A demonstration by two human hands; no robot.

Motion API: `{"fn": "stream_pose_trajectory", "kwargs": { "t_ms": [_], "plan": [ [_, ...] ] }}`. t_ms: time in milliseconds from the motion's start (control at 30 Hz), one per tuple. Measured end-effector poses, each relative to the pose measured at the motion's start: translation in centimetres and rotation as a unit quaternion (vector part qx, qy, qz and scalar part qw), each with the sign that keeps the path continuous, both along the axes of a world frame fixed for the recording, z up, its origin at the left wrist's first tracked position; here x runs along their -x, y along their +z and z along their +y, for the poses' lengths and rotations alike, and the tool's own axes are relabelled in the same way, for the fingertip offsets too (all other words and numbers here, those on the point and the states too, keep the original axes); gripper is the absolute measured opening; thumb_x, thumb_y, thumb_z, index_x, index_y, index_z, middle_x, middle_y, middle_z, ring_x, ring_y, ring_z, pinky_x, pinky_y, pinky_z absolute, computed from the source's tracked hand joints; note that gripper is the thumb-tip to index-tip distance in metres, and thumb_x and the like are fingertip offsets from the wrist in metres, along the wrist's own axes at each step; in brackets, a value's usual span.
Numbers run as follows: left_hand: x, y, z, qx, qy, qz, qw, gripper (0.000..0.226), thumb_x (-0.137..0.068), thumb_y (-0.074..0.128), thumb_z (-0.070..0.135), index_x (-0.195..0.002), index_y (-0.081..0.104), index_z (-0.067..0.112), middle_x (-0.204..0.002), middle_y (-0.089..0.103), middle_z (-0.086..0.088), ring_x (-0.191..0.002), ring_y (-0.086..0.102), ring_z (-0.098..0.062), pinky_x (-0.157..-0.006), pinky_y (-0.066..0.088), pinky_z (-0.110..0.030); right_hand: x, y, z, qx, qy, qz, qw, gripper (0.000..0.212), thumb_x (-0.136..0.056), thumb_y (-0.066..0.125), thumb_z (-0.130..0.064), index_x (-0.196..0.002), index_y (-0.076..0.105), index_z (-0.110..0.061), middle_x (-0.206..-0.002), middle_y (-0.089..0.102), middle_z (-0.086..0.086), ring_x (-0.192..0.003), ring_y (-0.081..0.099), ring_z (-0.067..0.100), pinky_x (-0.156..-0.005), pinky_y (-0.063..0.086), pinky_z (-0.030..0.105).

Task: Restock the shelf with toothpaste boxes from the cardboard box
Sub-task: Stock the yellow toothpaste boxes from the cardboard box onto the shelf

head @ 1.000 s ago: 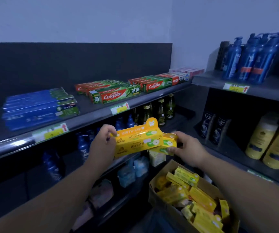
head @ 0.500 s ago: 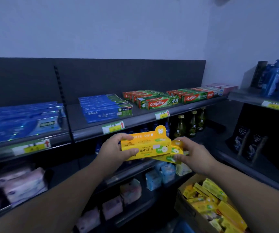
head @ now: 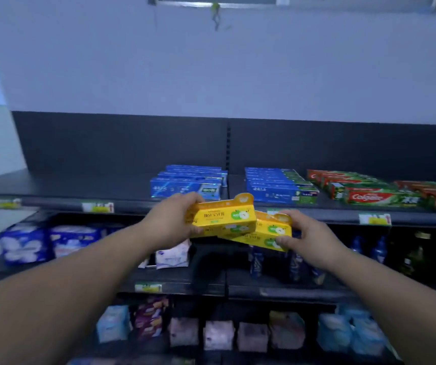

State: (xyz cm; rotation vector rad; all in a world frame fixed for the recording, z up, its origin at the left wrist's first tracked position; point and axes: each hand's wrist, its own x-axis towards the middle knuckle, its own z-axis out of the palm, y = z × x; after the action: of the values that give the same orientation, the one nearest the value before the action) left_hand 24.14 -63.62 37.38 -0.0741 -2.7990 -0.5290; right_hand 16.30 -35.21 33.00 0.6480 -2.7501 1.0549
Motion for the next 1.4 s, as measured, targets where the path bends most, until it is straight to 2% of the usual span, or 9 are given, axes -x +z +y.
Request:
{"fn": "stream_pose_trajectory", "kwargs": {
  "t_ms": [167, 367, 533, 700, 833, 933, 1100, 1267, 1400],
  "plan": [
    [-5.3, 2.6, -7.6, 0.016, 0.128, 0.036, 0.991, 0.054, -0.079, 0.076, 0.028, -0.125, 0.048, 0.029, -0.118, 0.056, -0.005, -0.104, 0.055, -0.025, -0.079, 0.040, -0.028, -0.2, 2.2, -6.1, -0.013, 0.059, 0.032, 0.998, 0.042, -0.085, 0.073, -0.033, -0.110, 0.045, -0.053, -0.102, 0.067, -0.011, -0.095, 0.064, 0.014, -0.083, 0.051, 0.034],
    [-10.8, 6.1, -17.0, 0.034, 0.230, 0.064, 0.970, 0.051, -0.080, 0.075, 0.024, -0.124, 0.049, 0.026, -0.117, 0.058, -0.007, -0.096, 0.056, -0.025, -0.078, 0.043, -0.031, -0.9, 5.4, -16.1, -0.015, 0.108, 0.077, 0.991, 0.047, -0.082, 0.075, -0.031, -0.124, 0.054, -0.037, -0.100, 0.069, -0.006, -0.093, 0.063, 0.016, -0.083, 0.045, 0.027],
    [-13.4, 6.5, -25.1, 0.009, 0.273, 0.066, 0.960, 0.053, -0.082, 0.074, 0.024, -0.126, 0.045, 0.026, -0.114, 0.054, -0.002, -0.087, 0.052, -0.019, -0.068, 0.045, -0.030, -1.8, 6.8, -25.6, 0.002, 0.146, 0.085, 0.986, 0.043, -0.081, 0.076, -0.025, -0.116, 0.054, -0.038, -0.103, 0.067, -0.008, -0.096, 0.063, 0.015, -0.081, 0.045, 0.028],
    [-14.1, 6.3, -33.0, 0.006, 0.283, 0.058, 0.957, 0.053, -0.082, 0.074, 0.024, -0.126, 0.045, 0.026, -0.115, 0.053, -0.002, -0.090, 0.052, -0.019, -0.070, 0.048, -0.031, -2.1, 7.3, -34.9, -0.010, 0.153, 0.098, 0.983, 0.043, -0.082, 0.075, -0.025, -0.119, 0.055, -0.034, -0.107, 0.063, -0.002, -0.091, 0.059, 0.018, -0.075, 0.038, 0.027],
    [-13.3, 6.3, -38.5, 0.007, 0.292, 0.051, 0.955, 0.052, -0.081, 0.074, 0.025, -0.125, 0.046, 0.027, -0.114, 0.053, -0.002, -0.087, 0.055, -0.020, -0.071, 0.053, -0.034, -1.3, 7.0, -40.2, -0.013, 0.152, 0.093, 0.984, 0.042, -0.083, 0.074, -0.027, -0.120, 0.055, -0.031, -0.105, 0.062, 0.000, -0.093, 0.059, 0.019, -0.084, 0.046, 0.031],
    [-11.8, 6.4, -41.7, -0.004, 0.292, 0.050, 0.955, 0.051, -0.082, 0.074, 0.025, -0.125, 0.046, 0.026, -0.107, 0.049, 0.001, -0.084, 0.054, -0.018, -0.062, 0.045, -0.027, -0.2, 6.9, -43.0, -0.023, 0.145, 0.080, 0.986, 0.042, -0.085, 0.072, -0.028, -0.122, 0.054, -0.030, -0.105, 0.062, -0.001, -0.096, 0.059, 0.019, -0.086, 0.047, 0.032],
    [-8.2, 5.7, -46.0, 0.000, 0.288, 0.037, 0.957, 0.055, -0.082, 0.074, 0.026, -0.128, 0.044, 0.026, -0.110, 0.051, -0.001, -0.086, 0.053, -0.018, -0.065, 0.045, -0.028, 3.1, 7.1, -46.5, -0.032, 0.134, 0.069, 0.988, 0.040, -0.086, 0.072, -0.027, -0.122, 0.054, -0.032, -0.106, 0.062, -0.005, -0.095, 0.059, 0.015, -0.079, 0.042, 0.027],
    [-3.7, 5.3, -49.3, 0.008, 0.288, 0.037, 0.957, 0.056, -0.082, 0.073, 0.025, -0.130, 0.044, 0.025, -0.107, 0.047, 0.001, -0.091, 0.050, -0.017, -0.065, 0.039, -0.025, 7.4, 7.2, -49.9, -0.046, 0.133, 0.064, 0.988, 0.040, -0.086, 0.072, -0.027, -0.121, 0.053, -0.033, -0.109, 0.062, -0.005, -0.097, 0.061, 0.015, -0.080, 0.050, 0.029],
    [0.3, 5.6, -52.6, 0.010, 0.299, 0.039, 0.953, 0.055, -0.082, 0.073, 0.024, -0.129, 0.044, 0.025, -0.111, 0.051, -0.002, -0.090, 0.052, -0.018, -0.068, 0.043, -0.026, 11.5, 7.8, -52.7, -0.057, 0.141, 0.066, 0.986, 0.039, -0.086, 0.072, -0.026, -0.120, 0.054, -0.032, -0.108, 0.063, -0.006, -0.093, 0.064, 0.015, -0.080, 0.054, 0.030]
  ]
}}
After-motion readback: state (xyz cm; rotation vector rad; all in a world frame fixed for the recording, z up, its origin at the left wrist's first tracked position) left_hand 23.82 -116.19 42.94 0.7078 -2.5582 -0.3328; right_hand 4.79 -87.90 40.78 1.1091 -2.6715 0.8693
